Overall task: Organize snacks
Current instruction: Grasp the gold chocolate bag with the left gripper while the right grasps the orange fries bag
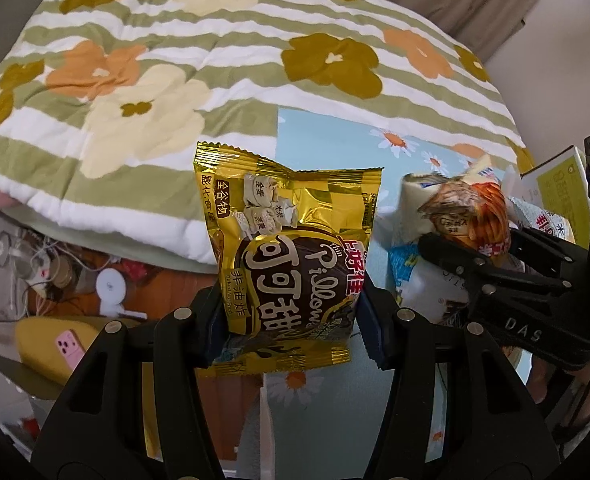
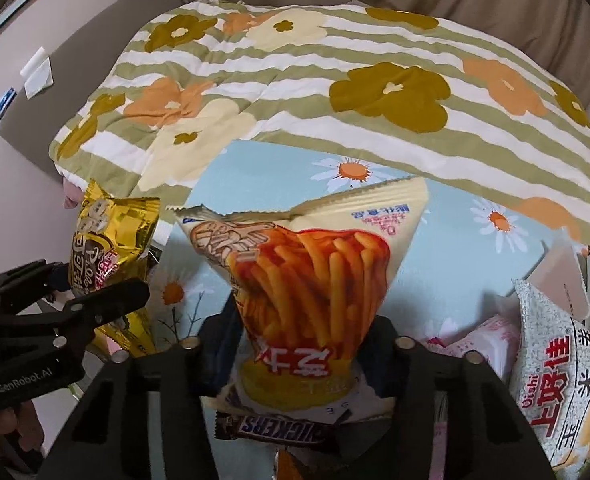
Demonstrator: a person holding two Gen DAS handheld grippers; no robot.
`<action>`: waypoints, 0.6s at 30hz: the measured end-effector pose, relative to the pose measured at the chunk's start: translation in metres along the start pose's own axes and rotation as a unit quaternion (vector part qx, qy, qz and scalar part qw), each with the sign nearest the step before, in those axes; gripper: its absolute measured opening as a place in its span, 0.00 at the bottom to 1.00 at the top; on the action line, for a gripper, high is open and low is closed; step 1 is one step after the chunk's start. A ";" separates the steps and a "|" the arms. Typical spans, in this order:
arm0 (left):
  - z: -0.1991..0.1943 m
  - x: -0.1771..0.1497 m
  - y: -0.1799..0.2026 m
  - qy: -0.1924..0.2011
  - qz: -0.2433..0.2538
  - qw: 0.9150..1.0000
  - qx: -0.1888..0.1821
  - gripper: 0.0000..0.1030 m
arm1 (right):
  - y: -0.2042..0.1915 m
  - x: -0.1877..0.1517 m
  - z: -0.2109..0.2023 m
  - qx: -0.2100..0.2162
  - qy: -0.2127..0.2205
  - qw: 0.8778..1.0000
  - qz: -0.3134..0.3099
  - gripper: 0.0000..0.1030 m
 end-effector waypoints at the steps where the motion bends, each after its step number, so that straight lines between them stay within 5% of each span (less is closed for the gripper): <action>1: -0.003 0.000 -0.001 0.003 -0.002 1.000 -0.001 0.49 | -0.001 0.000 -0.002 0.001 0.002 1.000 0.000 0.43; 9: -0.030 0.006 -0.002 0.030 -0.008 0.999 -0.008 0.49 | -0.008 0.008 -0.036 0.022 0.044 0.999 0.015 0.42; 18: -0.084 0.020 0.029 0.079 0.008 0.997 -0.013 0.49 | -0.010 0.017 -0.120 0.035 0.118 0.992 0.011 0.42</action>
Point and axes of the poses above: each gripper's, at about its wrist camera, not at the fingertips, and z roughly the way its jaws point, y to its right, x to its top, the point moved 4 cm from there along z, roughly the way its jaws point, and after that the axes turned 12 degrees about x, right-handed, at the moved point
